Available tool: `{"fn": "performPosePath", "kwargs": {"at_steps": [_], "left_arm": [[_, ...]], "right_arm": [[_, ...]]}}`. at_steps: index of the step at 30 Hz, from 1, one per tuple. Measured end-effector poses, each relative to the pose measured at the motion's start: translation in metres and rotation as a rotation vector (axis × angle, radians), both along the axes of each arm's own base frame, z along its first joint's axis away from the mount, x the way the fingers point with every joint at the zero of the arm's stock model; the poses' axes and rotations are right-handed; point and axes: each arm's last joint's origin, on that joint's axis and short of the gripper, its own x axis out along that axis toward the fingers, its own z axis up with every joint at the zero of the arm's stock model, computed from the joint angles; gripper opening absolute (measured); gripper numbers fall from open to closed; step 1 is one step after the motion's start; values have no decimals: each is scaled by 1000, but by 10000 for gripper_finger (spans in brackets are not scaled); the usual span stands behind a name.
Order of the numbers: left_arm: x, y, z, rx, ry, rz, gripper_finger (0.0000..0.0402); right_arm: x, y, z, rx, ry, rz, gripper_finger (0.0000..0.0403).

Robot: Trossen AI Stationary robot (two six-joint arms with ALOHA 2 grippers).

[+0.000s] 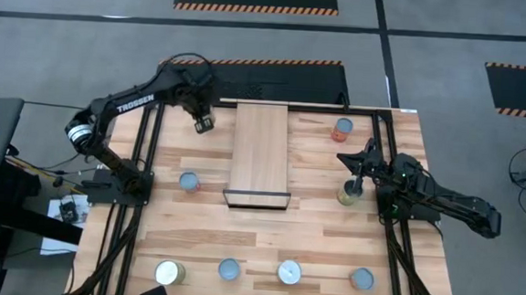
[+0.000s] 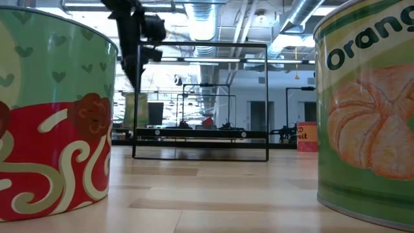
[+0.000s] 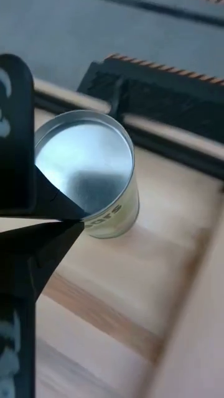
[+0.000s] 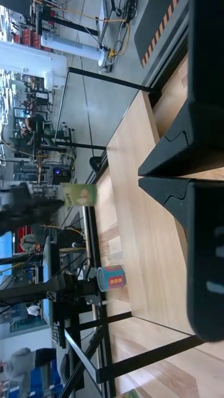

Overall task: Pick and place cans onto a shelf
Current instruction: Put the top canned pears on the shelf

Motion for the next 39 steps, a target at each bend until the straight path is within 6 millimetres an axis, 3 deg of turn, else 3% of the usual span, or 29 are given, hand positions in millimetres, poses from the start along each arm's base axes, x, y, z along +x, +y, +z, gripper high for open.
{"fn": "performPosePath", "kwargs": {"at_steps": [8, 14, 20, 29, 32, 39], "left_arm": [[25, -19, 49, 26, -193, -96, 0], [57, -32, 62, 36, -258, -177, 0], [96, -26, 56, 29, -222, -258, 0], [151, -9, 30, 46, -163, -333, 0], [153, -5, 23, 33, -109, -339, 0], [135, 14, 21, 21, -21, -259, 0]], "right_arm": [[0, 0, 0, 0, 0, 0, 37], [0, 0, 0, 0, 0, 0, 37], [0, 0, 0, 0, 0, 0, 37], [0, 0, 0, 0, 0, 0, 37], [0, 0, 0, 0, 0, 0, 37], [0, 0, 0, 0, 0, 0, 37]]}}
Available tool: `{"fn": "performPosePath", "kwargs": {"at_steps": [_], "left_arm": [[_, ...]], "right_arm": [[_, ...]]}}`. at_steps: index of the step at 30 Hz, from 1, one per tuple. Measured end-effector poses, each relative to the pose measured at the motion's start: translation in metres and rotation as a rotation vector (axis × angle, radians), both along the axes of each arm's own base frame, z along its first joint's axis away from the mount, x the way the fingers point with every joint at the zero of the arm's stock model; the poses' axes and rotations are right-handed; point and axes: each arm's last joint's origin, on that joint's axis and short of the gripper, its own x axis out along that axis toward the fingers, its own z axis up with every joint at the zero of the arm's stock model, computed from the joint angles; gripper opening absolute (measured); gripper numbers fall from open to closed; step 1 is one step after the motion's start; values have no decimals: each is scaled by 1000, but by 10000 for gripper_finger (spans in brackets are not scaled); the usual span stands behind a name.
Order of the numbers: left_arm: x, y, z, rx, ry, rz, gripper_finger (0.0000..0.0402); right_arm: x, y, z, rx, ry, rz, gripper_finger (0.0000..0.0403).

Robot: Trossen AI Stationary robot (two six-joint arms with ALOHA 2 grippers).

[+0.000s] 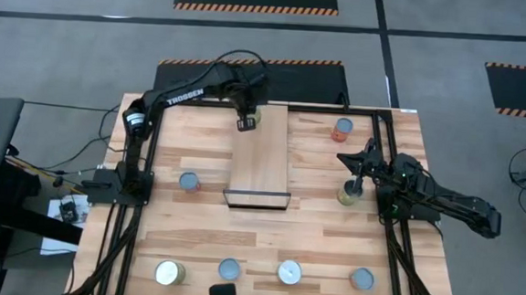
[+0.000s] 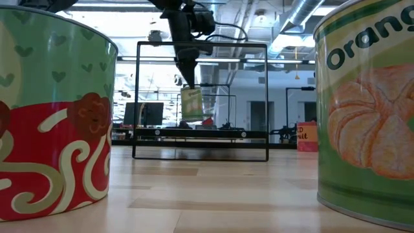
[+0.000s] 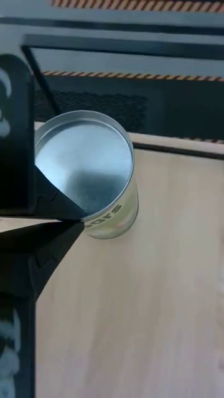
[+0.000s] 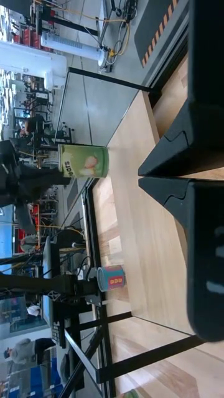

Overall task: Pick and place cans onto a shelf
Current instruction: Put the top canned pears on the shelf

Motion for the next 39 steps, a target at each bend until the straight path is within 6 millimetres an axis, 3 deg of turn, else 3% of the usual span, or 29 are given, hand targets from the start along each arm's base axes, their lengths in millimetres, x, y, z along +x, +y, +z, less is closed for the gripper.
{"fn": "performPosePath", "kwargs": {"at_steps": [12, 39], "left_arm": [[-10, 34, -20, -78, 7, 76, 0], [-8, 33, -26, -107, 16, 150, 0]], "right_arm": [[0, 0, 0, 0, -2, 1, 37], [0, 0, 0, -1, -3, 1, 37]]}}
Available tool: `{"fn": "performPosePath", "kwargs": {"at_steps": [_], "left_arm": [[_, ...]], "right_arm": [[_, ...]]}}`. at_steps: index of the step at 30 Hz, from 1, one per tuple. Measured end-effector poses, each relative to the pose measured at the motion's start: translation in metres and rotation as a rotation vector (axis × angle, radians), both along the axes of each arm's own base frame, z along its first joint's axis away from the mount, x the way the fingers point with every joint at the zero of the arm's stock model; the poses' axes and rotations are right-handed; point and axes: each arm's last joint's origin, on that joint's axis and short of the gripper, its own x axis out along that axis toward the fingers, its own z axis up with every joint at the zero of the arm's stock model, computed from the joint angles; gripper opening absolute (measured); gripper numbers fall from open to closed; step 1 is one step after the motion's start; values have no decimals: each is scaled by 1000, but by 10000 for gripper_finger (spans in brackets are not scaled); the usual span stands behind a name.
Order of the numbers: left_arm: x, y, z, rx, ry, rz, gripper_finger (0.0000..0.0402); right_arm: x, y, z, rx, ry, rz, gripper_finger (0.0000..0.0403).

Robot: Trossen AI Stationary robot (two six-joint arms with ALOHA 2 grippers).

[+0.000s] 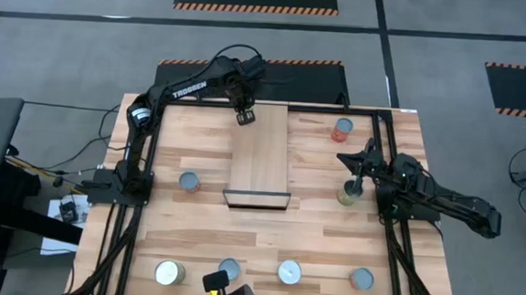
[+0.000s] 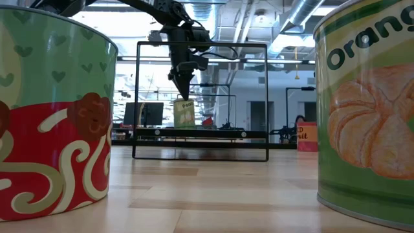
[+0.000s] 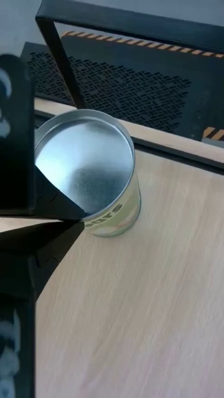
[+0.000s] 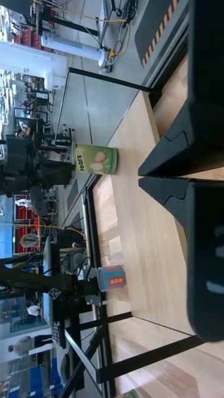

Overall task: Pick and place cans onto a shelf
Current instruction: Put the top canned pears on the shelf, then put the top canned oranges on the shelf

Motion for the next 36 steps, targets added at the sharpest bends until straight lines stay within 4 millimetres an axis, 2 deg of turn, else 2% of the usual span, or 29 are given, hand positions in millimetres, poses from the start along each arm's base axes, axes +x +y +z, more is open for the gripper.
{"fn": "performPosePath", "kwargs": {"at_steps": [17, 20, 22, 27, 31, 34, 36], "left_arm": [[0, -5, 0, -13, 23, -10, 45], [1, -9, 6, -3, 9, -20, 44], [2, -12, 18, 20, -22, -37, 39], [-5, -39, 48, 66, -87, -115, 8], [-20, -62, 63, 119, -278, -155, 2], [-40, -80, 60, 181, -446, -149, 0], [-56, -94, 50, 217, -554, -156, 0]], "right_arm": [[0, 0, 0, 0, 0, 0, 37], [0, 0, 0, 0, 0, 0, 37], [0, 0, 0, 0, 0, 0, 37], [0, 0, 0, 0, -1, 0, 37], [0, 0, 0, 0, 0, 0, 37], [0, 0, 0, 0, 0, 0, 37], [0, 0, 0, 0, 0, 0, 37]]}}
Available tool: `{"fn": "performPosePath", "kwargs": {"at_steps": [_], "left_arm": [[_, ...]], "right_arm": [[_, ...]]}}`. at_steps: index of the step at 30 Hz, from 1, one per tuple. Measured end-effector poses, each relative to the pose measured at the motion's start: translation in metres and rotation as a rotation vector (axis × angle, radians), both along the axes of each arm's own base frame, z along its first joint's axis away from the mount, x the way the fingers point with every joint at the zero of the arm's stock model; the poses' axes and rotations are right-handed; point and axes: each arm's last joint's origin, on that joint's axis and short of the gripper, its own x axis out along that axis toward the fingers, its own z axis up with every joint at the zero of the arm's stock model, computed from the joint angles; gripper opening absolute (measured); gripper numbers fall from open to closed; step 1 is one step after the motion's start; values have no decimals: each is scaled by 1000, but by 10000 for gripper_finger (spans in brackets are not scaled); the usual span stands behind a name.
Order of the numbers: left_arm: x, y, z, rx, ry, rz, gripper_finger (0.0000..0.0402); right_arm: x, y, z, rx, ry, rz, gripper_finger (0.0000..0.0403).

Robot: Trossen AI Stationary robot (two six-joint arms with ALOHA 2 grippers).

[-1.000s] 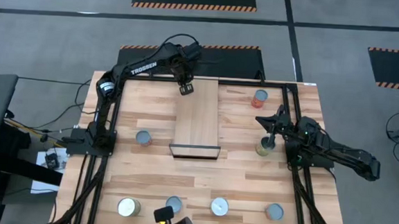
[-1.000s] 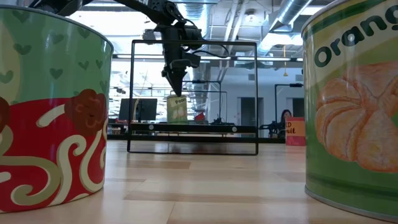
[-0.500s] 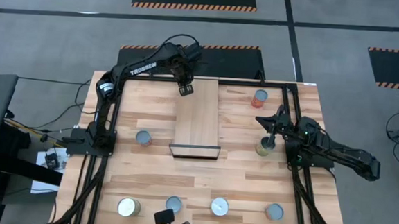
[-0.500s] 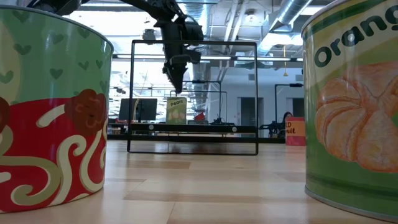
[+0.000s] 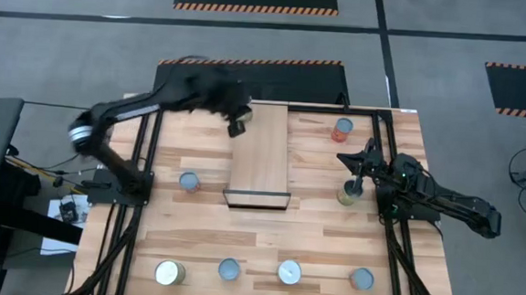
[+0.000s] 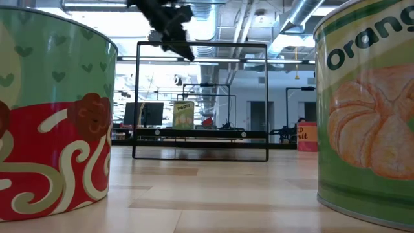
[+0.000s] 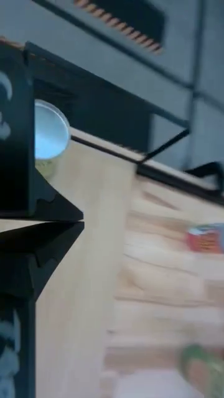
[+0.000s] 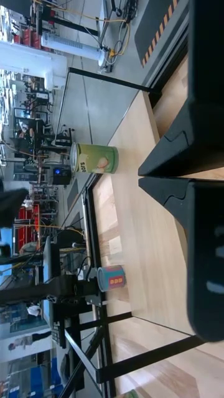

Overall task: Pick and place cans onto a shelf
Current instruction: Put the top canned oranges on the shelf

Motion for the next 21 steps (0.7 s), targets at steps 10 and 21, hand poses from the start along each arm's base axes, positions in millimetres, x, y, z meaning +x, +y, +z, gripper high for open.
{"fn": "performPosePath", "kwargs": {"at_steps": [10, 21], "left_arm": [[-92, -68, -61, 112, -543, -49, 1], [-136, -86, -118, 114, -715, -59, 1]], "right_arm": [[0, 0, 0, 0, 0, 0, 37], [0, 0, 0, 0, -1, 0, 37]]}}
